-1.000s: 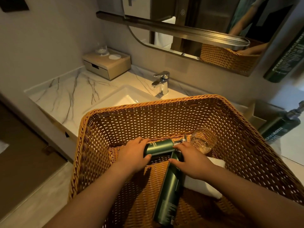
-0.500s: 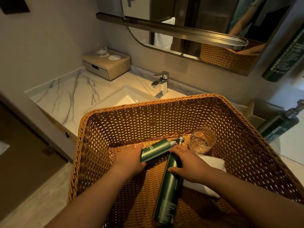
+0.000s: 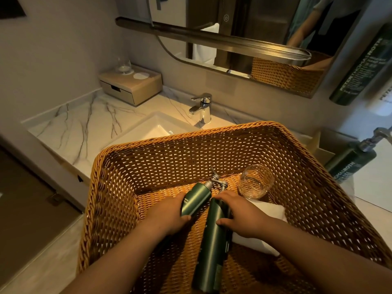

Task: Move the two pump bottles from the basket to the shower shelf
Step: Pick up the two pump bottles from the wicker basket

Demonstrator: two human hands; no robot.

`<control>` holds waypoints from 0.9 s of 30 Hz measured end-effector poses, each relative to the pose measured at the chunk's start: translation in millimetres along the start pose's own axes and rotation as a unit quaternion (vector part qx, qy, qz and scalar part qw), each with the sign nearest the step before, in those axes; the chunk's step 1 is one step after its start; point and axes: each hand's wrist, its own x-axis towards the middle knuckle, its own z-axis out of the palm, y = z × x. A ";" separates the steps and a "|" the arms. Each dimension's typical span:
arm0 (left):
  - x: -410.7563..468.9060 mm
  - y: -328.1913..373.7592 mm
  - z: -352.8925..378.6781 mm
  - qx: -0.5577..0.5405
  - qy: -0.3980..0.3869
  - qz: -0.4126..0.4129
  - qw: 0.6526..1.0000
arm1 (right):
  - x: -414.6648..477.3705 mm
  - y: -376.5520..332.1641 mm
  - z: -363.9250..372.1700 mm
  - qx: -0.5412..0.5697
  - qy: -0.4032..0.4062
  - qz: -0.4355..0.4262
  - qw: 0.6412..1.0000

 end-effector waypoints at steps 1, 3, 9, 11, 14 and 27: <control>-0.3 -0.4 0.1 -0.005 -0.002 0.001 1.000 | 0.4 0.1 -0.2 0.002 0.000 0.000 1.000; -1.4 -1.4 0.1 -0.014 -0.018 -0.003 1.000 | 0.9 0.2 -0.5 0.008 0.002 0.003 1.000; -5.6 -1.8 2.4 -0.006 -0.076 -0.029 0.997 | 0.4 0.7 2.3 0.027 0.031 0.042 0.998; -5.8 -0.5 2.1 -0.016 -0.076 -0.027 0.997 | 0.7 -0.7 6.5 0.040 0.040 0.068 0.996; -4.4 3.6 0.3 -0.050 -0.044 -0.003 0.998 | 5.6 -4.2 11.5 0.060 0.035 0.106 0.992; -2.5 5.1 1.3 -0.058 -0.076 -0.037 0.995 | 19.3 -0.9 9.8 0.106 -0.026 0.077 0.991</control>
